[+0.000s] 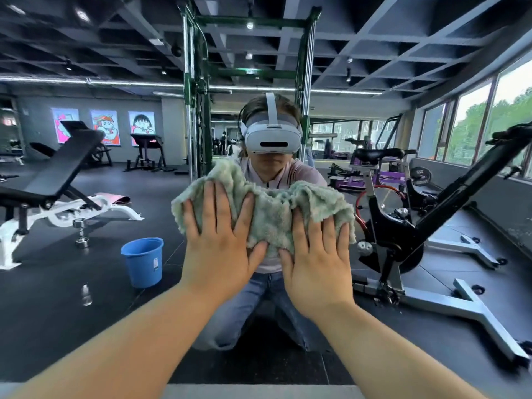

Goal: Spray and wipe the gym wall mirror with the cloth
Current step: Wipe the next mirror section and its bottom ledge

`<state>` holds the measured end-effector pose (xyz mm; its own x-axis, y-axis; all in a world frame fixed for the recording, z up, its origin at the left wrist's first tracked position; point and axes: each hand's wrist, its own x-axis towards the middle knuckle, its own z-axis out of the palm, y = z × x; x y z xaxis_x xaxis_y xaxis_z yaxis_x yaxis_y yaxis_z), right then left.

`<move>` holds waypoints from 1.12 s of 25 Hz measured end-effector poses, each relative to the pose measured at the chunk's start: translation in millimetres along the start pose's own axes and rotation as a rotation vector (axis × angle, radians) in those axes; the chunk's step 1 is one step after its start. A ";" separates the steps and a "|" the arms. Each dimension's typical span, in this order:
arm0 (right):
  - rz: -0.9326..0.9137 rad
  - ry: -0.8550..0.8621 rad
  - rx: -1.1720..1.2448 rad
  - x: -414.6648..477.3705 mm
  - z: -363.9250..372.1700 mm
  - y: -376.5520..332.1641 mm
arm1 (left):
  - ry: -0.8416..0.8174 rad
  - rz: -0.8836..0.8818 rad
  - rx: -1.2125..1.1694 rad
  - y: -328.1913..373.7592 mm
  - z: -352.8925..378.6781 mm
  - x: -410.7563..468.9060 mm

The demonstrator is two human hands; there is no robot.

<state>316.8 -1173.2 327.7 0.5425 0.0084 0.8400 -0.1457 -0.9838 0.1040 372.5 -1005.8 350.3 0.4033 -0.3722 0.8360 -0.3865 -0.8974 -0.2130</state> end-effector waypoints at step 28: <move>0.132 0.027 0.111 68.7 -47.7 -1.4 | 0.127 -0.189 -0.066 7.8 -20.6 46.4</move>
<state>314.8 -1162.8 410.7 0.5021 -0.1185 0.8567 -0.1210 -0.9905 -0.0661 371.1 -1025.2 397.8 0.3675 -0.1626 0.9157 -0.3692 -0.9292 -0.0169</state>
